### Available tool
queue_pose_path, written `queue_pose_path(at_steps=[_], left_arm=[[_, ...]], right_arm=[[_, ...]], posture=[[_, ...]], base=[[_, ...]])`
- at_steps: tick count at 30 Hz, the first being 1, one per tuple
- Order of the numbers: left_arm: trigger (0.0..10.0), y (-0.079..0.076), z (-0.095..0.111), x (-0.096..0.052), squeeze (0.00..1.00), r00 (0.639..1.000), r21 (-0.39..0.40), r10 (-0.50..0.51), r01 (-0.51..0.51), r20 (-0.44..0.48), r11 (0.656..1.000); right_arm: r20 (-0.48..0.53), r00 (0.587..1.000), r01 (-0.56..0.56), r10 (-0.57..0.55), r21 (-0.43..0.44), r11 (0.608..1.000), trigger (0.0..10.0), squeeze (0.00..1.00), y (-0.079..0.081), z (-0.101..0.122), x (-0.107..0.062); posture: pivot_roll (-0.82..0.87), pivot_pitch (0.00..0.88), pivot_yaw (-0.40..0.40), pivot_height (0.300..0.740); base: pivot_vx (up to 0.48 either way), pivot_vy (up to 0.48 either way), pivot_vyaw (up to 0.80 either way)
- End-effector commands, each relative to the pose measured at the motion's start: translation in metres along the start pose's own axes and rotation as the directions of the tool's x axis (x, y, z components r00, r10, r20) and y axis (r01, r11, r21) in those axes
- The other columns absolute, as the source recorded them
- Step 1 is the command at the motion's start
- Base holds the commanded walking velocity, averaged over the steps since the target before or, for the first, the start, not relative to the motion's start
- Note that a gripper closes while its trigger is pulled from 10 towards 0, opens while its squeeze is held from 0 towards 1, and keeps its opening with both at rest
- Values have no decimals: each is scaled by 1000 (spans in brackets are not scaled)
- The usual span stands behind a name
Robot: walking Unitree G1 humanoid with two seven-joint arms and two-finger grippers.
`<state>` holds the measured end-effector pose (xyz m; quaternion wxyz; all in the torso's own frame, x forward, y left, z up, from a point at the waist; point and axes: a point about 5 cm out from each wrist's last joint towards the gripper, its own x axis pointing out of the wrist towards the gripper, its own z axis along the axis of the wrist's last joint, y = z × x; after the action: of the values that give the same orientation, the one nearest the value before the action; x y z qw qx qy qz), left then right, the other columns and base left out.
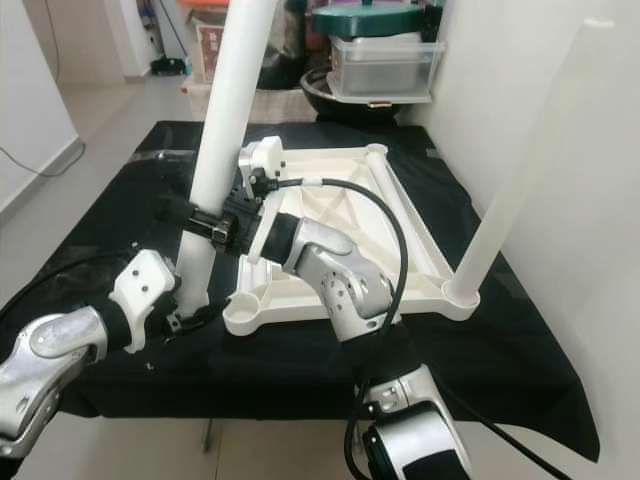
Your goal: Building children table
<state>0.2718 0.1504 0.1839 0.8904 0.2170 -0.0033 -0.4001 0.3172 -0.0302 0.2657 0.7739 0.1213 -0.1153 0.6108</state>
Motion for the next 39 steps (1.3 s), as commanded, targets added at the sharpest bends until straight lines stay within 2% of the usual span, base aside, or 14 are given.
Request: queue_pose_path(at_steps=[1,9,10,19,24,25,26,27,30,32,34,35,37,39], left_arm=[[10000,-7,1,-1,0,998,22,-62,63,-16,998],[10000,-6,0,-3,12,997,15,-80,80,-15,997],[10000,-4,1,-4,1000,997,-6,-73,73,4,997],[10000,4,11,-12,1000,997,-61,-26,30,74,998],[10000,6,11,-14,984,998,-71,20,-16,51,997],[10000,7,10,-15,0,998,-70,35,-32,43,997],[10000,8,11,-17,0,997,-62,57,-55,44,997],[10000,8,11,-17,0,997,-62,57,-55,44,997],[10000,15,16,-22,0,990,-67,130,-126,62,990],[10000,15,16,-22,0,990,-67,130,-126,62,990],[10000,19,16,-31,0,978,-78,199,-194,66,978],[10000,19,16,-31,0,978,-78,199,-194,66,978],[10000,25,6,-43,0,950,-86,310,-307,26,948],[10000,25,6,-43,0,950,-86,310,-307,26,948]], right_arm=[[28,1000,-4,4,-4,1000,0,0,-2,4,-2],[81,996,-45,40,53,998,0,0,4,3,-3],[83,996,-44,39,59,997,0,0,5,1,-3],[106,992,59,-66,61,996,0,0,-7,0,-7],[110,987,116,-121,49,992,0,0,-14,2,-11],[106,983,150,-153,34,988,0,0,-18,3,-13],[102,973,205,-206,22,979,0,0,-24,4,-15],[102,973,205,-206,22,979,0,0,-24,4,-15],[93,909,408,-405,-7,913,0,0,-51,10,-26],[93,909,408,-405,-7,913,0,0,-51,10,-26],[101,865,496,-491,-26,868,0,0,-65,17,-37],[101,865,496,-491,-26,868,0,0,-65,17,-37],[105,838,543,-535,-64,837,0,0,-72,23,-47],[105,838,543,-535,-64,837,0,0,-72,23,-47]], posture=[[75,0,-39,740],[71,0,-36,740],[74,0,-36,740],[77,0,-37,740],[80,0,-37,740],[80,0,-37,740],[82,0,-36,740],[82,0,-36,740],[85,0,-37,740],[85,0,-37,740],[94,0,-41,740],[94,0,-41,740],[100,0,-47,740],[100,0,-47,740]], base=[[0,0,0],[0,0,0],[0,0,0],[0,0,0],[0,0,0],[0,0,0],[0,0,0],[0,0,0],[0,0,0],[0,0,0],[0,0,0],[0,0,0],[0,0,0],[0,0,0]])
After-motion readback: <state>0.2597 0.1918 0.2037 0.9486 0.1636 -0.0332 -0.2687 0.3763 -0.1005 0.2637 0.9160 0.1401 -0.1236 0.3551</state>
